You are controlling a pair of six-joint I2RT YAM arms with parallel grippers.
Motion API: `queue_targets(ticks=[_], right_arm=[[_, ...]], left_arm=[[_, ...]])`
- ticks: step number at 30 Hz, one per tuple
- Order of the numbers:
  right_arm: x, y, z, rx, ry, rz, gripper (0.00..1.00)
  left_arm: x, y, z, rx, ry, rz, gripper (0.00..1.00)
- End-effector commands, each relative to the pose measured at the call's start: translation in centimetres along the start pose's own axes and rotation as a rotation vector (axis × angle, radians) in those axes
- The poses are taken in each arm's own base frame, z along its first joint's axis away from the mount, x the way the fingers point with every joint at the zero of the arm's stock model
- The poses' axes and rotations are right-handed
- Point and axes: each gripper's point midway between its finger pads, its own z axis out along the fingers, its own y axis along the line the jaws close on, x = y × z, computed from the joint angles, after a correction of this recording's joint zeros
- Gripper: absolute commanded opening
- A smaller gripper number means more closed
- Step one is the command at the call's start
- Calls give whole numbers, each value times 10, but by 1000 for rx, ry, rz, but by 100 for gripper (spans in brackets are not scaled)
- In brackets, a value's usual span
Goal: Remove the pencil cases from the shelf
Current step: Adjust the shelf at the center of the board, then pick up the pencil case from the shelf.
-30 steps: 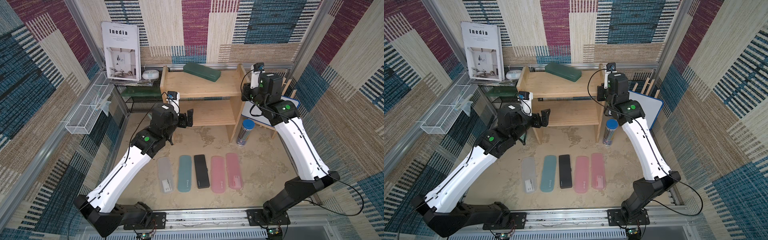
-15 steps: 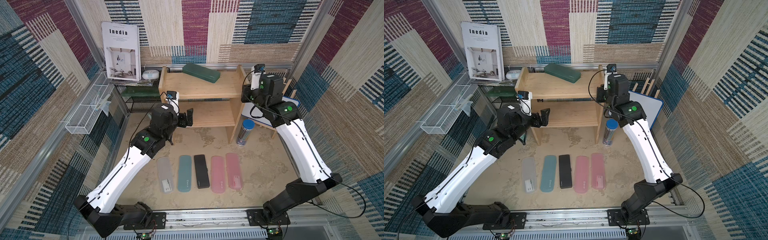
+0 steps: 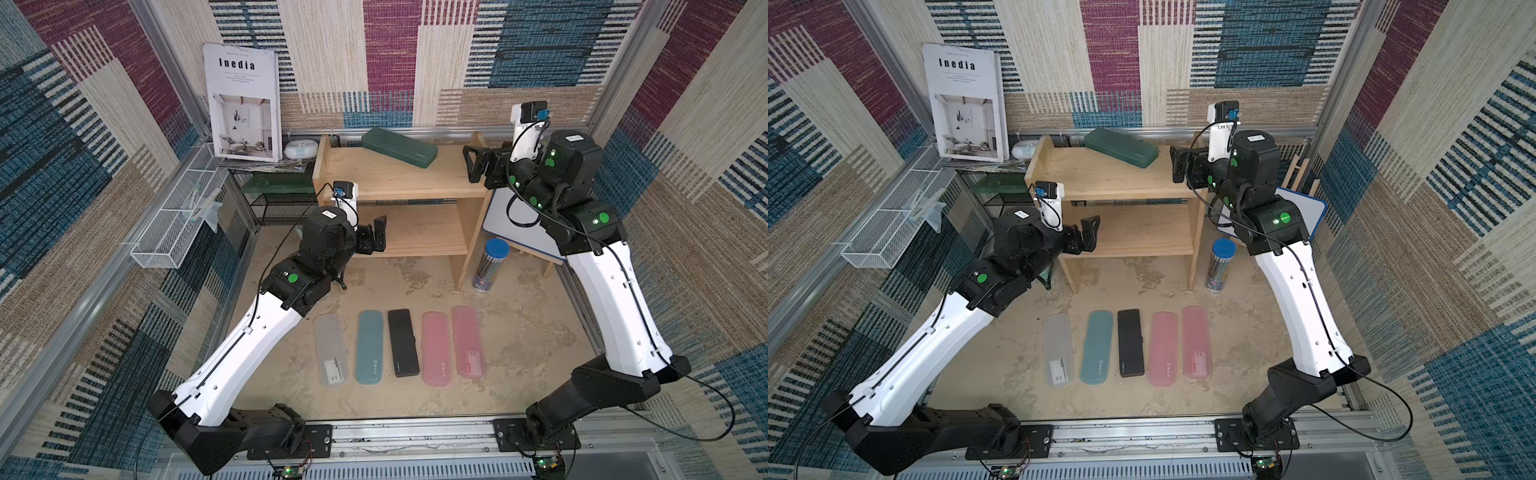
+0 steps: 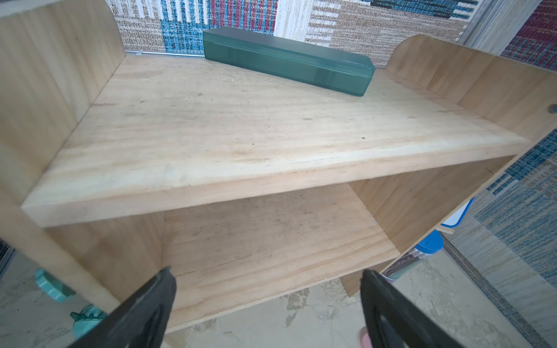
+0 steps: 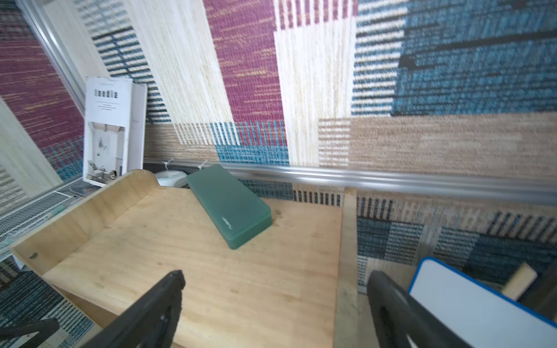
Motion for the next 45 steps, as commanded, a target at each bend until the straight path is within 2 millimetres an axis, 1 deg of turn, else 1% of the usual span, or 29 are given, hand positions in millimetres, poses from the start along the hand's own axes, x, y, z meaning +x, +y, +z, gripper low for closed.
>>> queue_targets(ticks=[1, 2, 4, 6, 8, 11, 15, 21, 29, 34, 39, 45], right_arm=[[-15, 35, 17, -191, -61, -125, 99], [-15, 40, 27, -215, -62, -149, 99], [-7, 46, 47, -248, -47, -186, 99], [5, 44, 67, -241, -34, -197, 99], [19, 38, 86, -213, -18, -206, 99], [35, 31, 104, -176, -8, -213, 99], [43, 33, 117, -189, -6, -213, 99], [59, 32, 131, -190, 21, -206, 99], [81, 23, 148, -175, 60, -177, 100], [96, 29, 157, -214, 88, -142, 100], [111, 43, 154, -312, 138, -122, 100], [141, 58, 142, -405, 267, -68, 99]], left_arm=[[-11, -1, -3, 5, -34, -5, 99], [-12, -1, -4, 6, -35, -6, 99], [-13, -2, -4, 7, -35, -7, 99], [-14, -1, -5, 5, -34, -7, 99], [-12, 0, -7, -1, -29, -6, 99], [-11, 3, -9, -11, -25, -3, 99], [-11, 5, -11, -21, -26, 2, 99], [-8, 7, -11, -31, -20, 7, 100], [-5, 8, -9, -39, -13, 18, 100], [-4, 9, -6, -44, -7, 21, 99], [-3, 10, -6, -52, -7, 16, 99], [-3, 10, -4, -53, -8, 11, 99]])
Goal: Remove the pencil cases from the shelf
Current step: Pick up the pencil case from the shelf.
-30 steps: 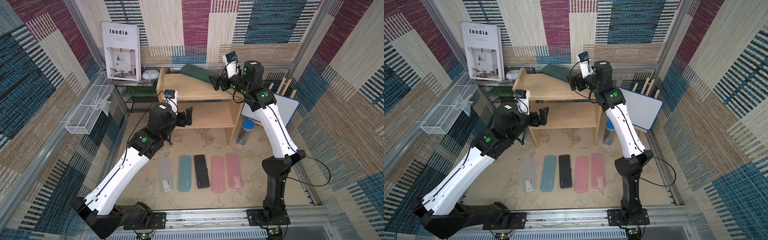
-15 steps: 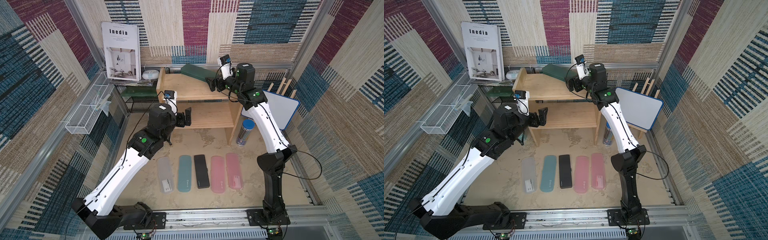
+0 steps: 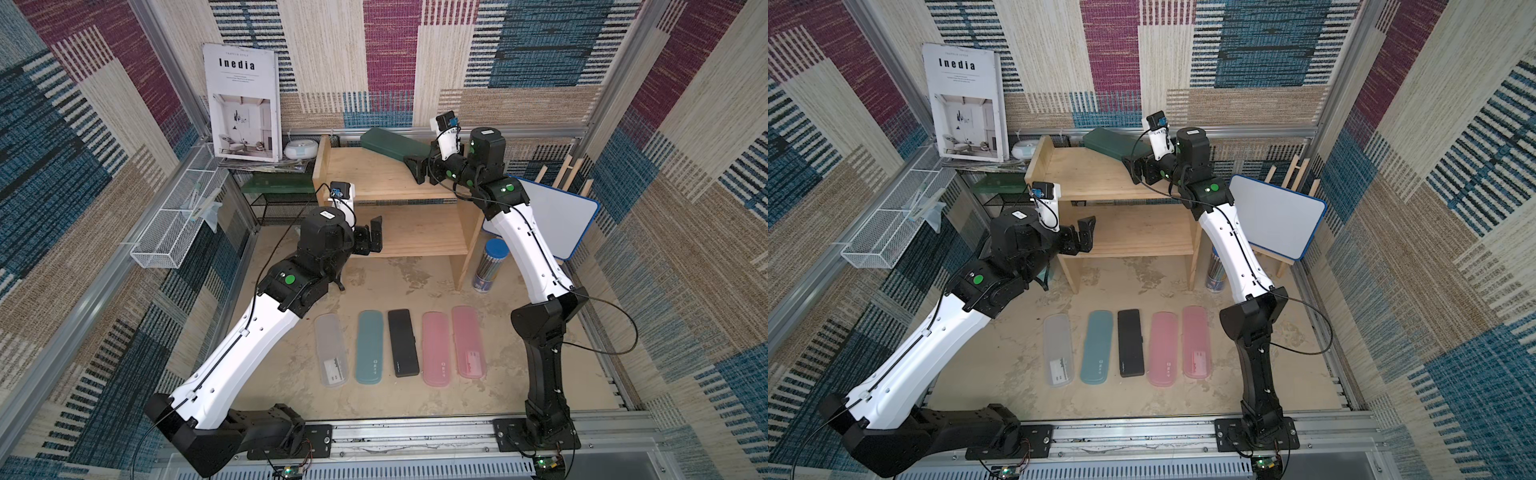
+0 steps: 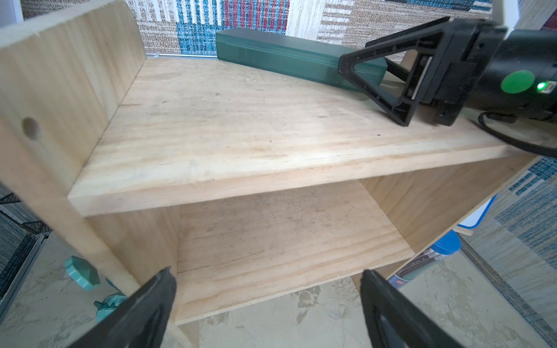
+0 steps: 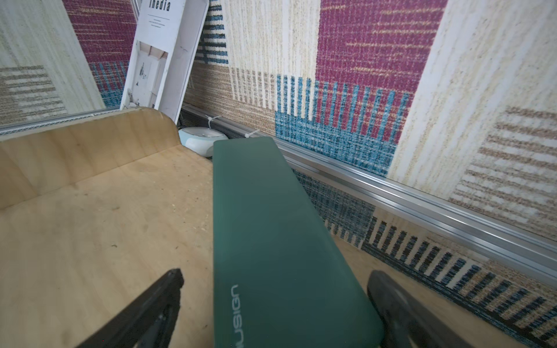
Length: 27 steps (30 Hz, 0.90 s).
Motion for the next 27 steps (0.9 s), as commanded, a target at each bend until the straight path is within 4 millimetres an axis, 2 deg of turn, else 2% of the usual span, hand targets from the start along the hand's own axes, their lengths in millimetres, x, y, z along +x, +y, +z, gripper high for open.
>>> queue_targets(ticks=[1, 7, 14, 17, 23, 27], right_arm=[[46, 19, -2, -97, 171, 86, 98], [52, 19, -9, -50, 207, 69, 91], [65, 8, -3, 32, 241, 51, 82], [66, 5, -1, 58, 244, 46, 75], [51, 7, -12, 79, 211, 13, 60], [33, 25, -28, 77, 142, -64, 58]], left_arm=[[-2, 0, 2, -5, -12, -10, 99], [-3, -2, 4, 5, -14, -14, 100], [-6, -4, 5, 9, -17, -18, 99], [-6, -3, 4, 8, -19, -21, 99], [-11, -1, 1, -3, -22, -43, 99], [-41, 4, -14, -35, -35, -84, 100]])
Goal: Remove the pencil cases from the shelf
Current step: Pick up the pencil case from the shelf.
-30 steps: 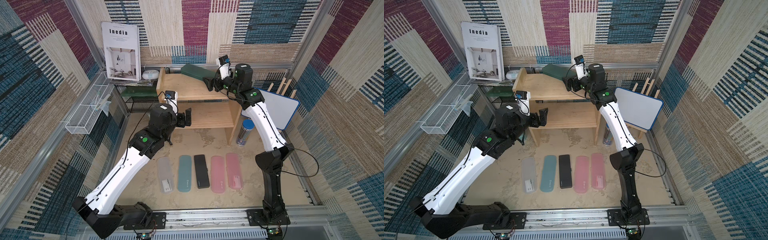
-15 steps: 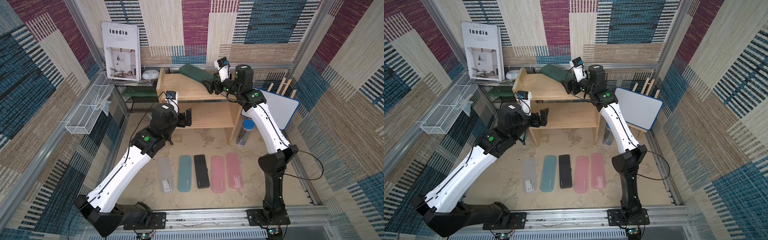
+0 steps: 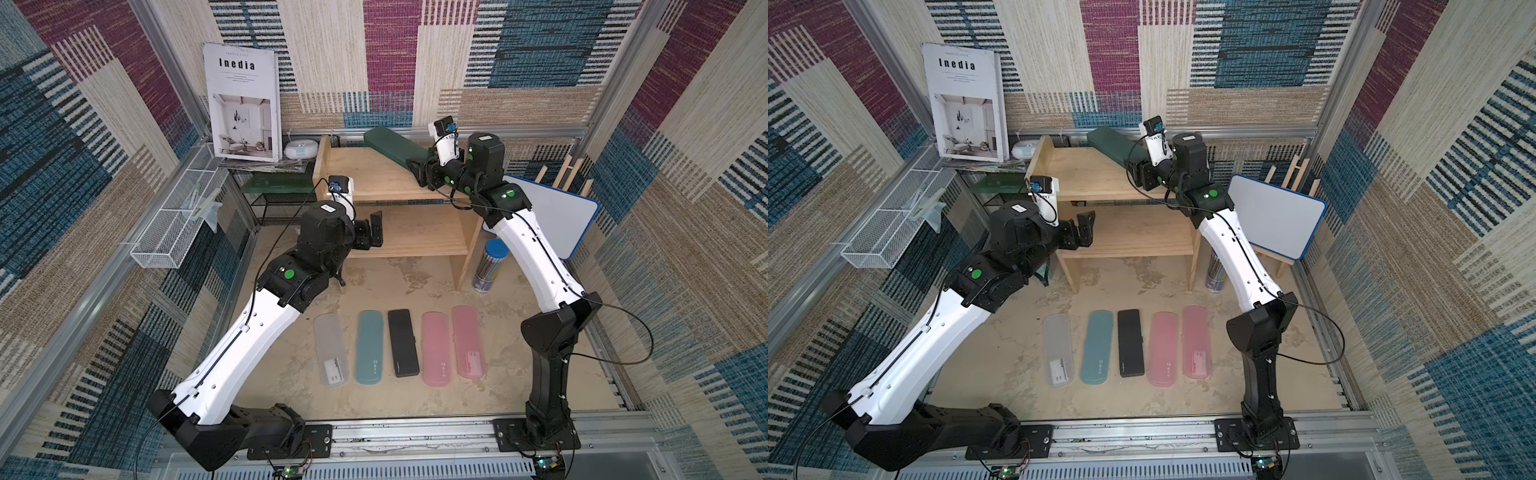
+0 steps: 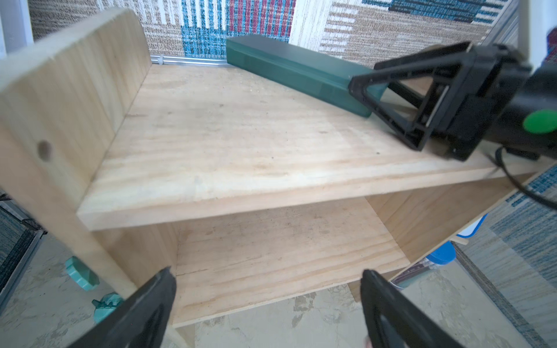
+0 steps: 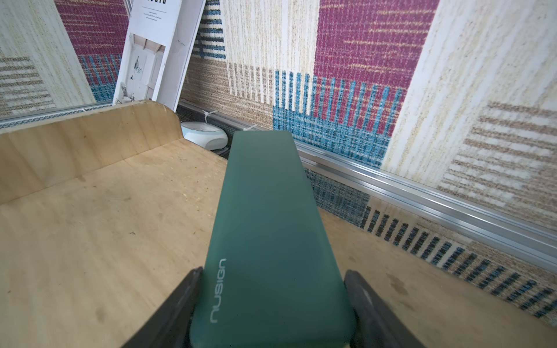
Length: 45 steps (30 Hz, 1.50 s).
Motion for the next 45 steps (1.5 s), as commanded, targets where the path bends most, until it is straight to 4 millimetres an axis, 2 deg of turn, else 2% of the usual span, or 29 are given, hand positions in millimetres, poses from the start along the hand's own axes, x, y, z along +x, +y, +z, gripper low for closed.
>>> queue_targets(ticks=[1, 4, 7, 10, 13, 17, 20, 23, 25, 27, 31, 34, 37, 39, 43, 45], right_arm=[[23, 16, -15, -7, 86, -63, 58], [6, 29, -34, -12, 21, -95, 59], [-9, 42, -57, -15, -31, -128, 59], [-26, 54, -84, -10, -90, -151, 58], [-43, 61, -113, -5, -156, -157, 58], [-67, 64, -146, 13, -235, -158, 57], [-78, 66, -159, 9, -267, -158, 57], [-79, 71, -160, -5, -268, -161, 57], [-81, 75, -161, -17, -268, -162, 56], [-86, 80, -165, -33, -279, -165, 56], [-98, 87, -181, -59, -307, -180, 56], [-105, 90, -193, -69, -343, -190, 56], [-104, 94, -195, -90, -328, -201, 56], [-97, 97, -192, -114, -283, -205, 57], [-69, 108, -185, -189, -159, -187, 56], [-54, 117, -187, -247, -99, -164, 55]], left_arm=[[-26, 4, -13, -26, -35, -48, 99], [-60, -7, -28, 54, -108, -97, 99], [-81, -16, -34, 143, -147, -204, 99], [-97, -14, -30, 283, -154, -407, 99], [-113, 0, -25, 430, -185, -636, 100], [-122, 17, -11, 590, -227, -861, 99], [-122, 10, 1, 679, -201, -924, 99], [-126, 2, 4, 736, -193, -939, 99], [-126, 2, 2, 705, -188, -896, 99], [-121, 5, -2, 594, -154, -800, 99], [-122, 20, -23, 400, -156, -648, 99], [-124, 24, -29, 390, -177, -665, 99], [-118, 21, -26, 385, -134, -637, 99], [-116, 24, -31, 325, -140, -519, 99], [-122, 25, -58, 221, -238, -69, 99], [-124, 26, -71, 187, -273, 98, 99]])
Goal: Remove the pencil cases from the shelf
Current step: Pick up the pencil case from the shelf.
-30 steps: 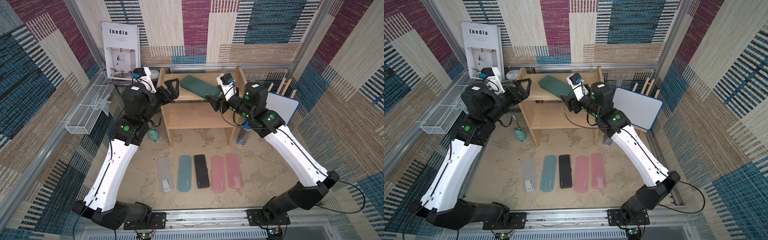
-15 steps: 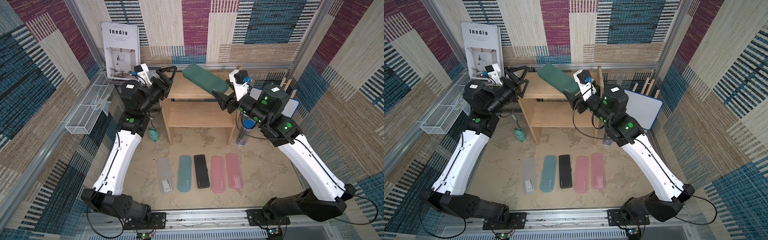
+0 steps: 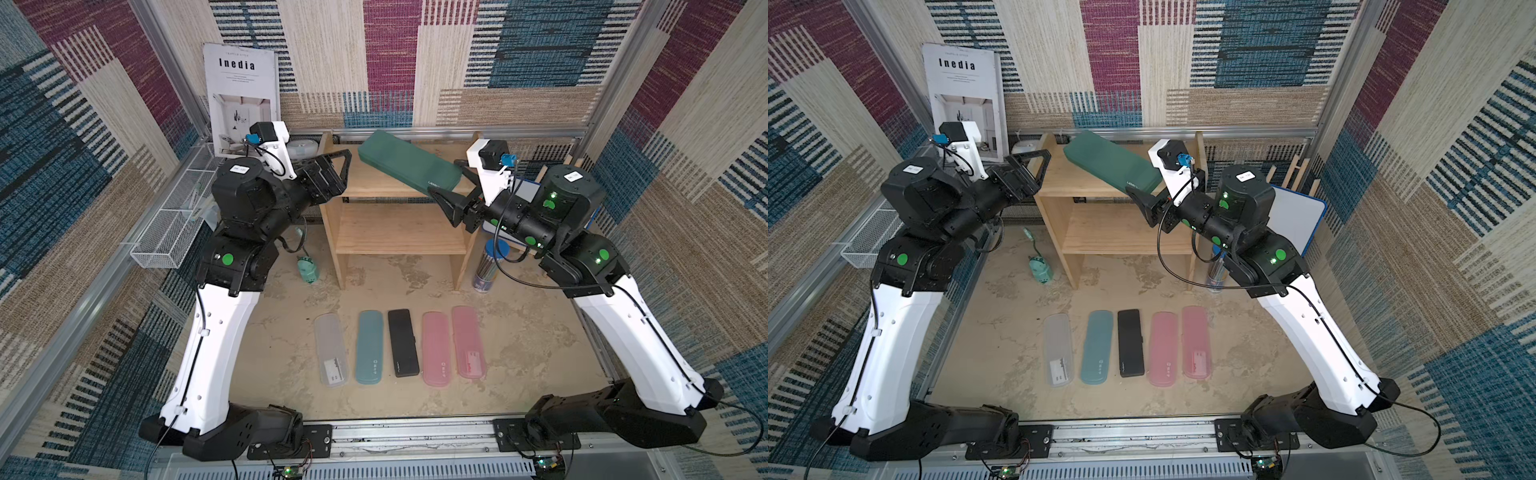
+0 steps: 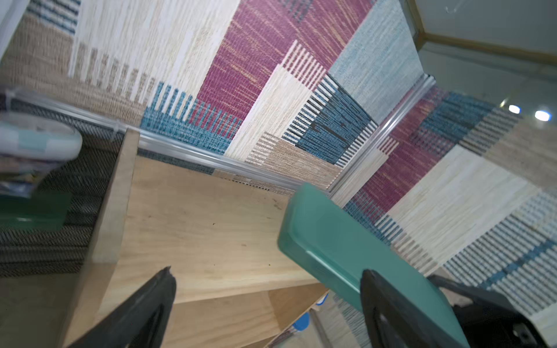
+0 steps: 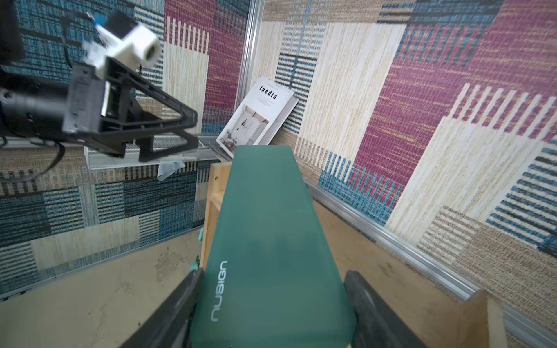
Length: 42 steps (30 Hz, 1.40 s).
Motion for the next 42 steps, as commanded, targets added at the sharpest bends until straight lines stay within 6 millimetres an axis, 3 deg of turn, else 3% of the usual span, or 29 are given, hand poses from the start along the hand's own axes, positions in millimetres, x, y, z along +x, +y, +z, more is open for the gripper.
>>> queue_targets(ticks=[1, 6, 9, 15, 21, 25, 30, 37, 42], right_arm=[[24, 25, -6, -124, 95, 63, 53], [21, 57, -33, -294, 119, 192, 53], [48, 81, -38, -403, 201, 293, 53], [124, 101, -40, -418, 350, 398, 53], [166, 114, -41, -437, 437, 435, 52], [167, 128, -39, -537, 471, 461, 53], [161, 149, -45, -728, 534, 535, 53], [136, 167, -64, -923, 509, 639, 55], [136, 170, -66, -962, 516, 659, 55]], left_arm=[[-8, 6, -18, -75, -20, 437, 99], [-5, -21, -49, 32, -19, 709, 99], [20, -21, -60, 75, 47, 779, 99], [101, -14, -77, 200, 280, 594, 99], [167, -18, -91, 330, 446, 347, 99], [203, -27, -96, 432, 556, 215, 99], [228, -42, -102, 581, 682, 72, 99], [229, -65, -107, 799, 775, -136, 99], [238, -66, -114, 859, 849, -248, 97]])
